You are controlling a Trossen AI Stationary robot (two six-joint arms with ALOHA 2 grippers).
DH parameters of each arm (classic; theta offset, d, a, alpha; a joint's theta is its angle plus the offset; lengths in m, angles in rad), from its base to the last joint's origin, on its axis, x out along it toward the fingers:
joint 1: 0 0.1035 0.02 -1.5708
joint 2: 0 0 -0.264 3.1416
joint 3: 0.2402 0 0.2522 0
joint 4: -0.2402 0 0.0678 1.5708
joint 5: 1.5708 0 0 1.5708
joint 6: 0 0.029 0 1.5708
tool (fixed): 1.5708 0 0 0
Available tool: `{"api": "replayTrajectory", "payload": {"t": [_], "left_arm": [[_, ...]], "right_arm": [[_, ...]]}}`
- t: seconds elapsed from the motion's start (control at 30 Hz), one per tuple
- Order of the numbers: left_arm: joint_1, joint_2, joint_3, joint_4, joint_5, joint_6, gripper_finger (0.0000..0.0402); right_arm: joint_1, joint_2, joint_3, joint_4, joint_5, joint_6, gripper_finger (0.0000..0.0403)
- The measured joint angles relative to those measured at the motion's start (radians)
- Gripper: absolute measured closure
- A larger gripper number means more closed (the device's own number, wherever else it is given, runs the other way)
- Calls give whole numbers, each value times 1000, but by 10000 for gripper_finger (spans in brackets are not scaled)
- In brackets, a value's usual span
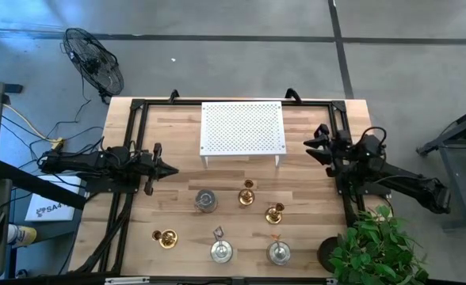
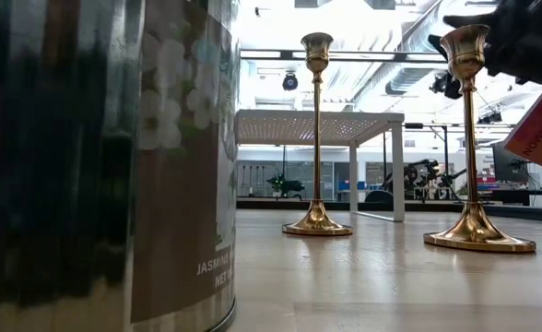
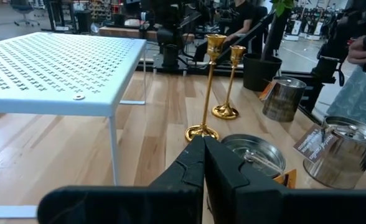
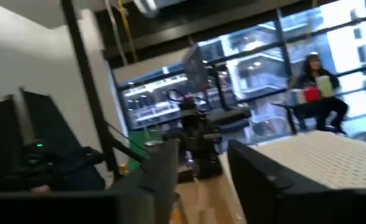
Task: Pick & Place candle stick holders
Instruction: Put the middle right gold candle holder on the shelf
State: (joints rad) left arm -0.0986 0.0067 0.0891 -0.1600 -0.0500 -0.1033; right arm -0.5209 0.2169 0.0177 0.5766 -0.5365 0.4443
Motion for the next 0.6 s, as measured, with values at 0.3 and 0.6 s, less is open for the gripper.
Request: {"api": "replayTrajectory", "payload": {"t": [0.3,0.6], "left_arm": [[0,0,0,9,-47,-132,334],[0,0,1,38,-85,-245,225]], "right_arm": [[66,0,54,58,-47,-58,190],[234,157,338,-421,144,-338,190]]}}
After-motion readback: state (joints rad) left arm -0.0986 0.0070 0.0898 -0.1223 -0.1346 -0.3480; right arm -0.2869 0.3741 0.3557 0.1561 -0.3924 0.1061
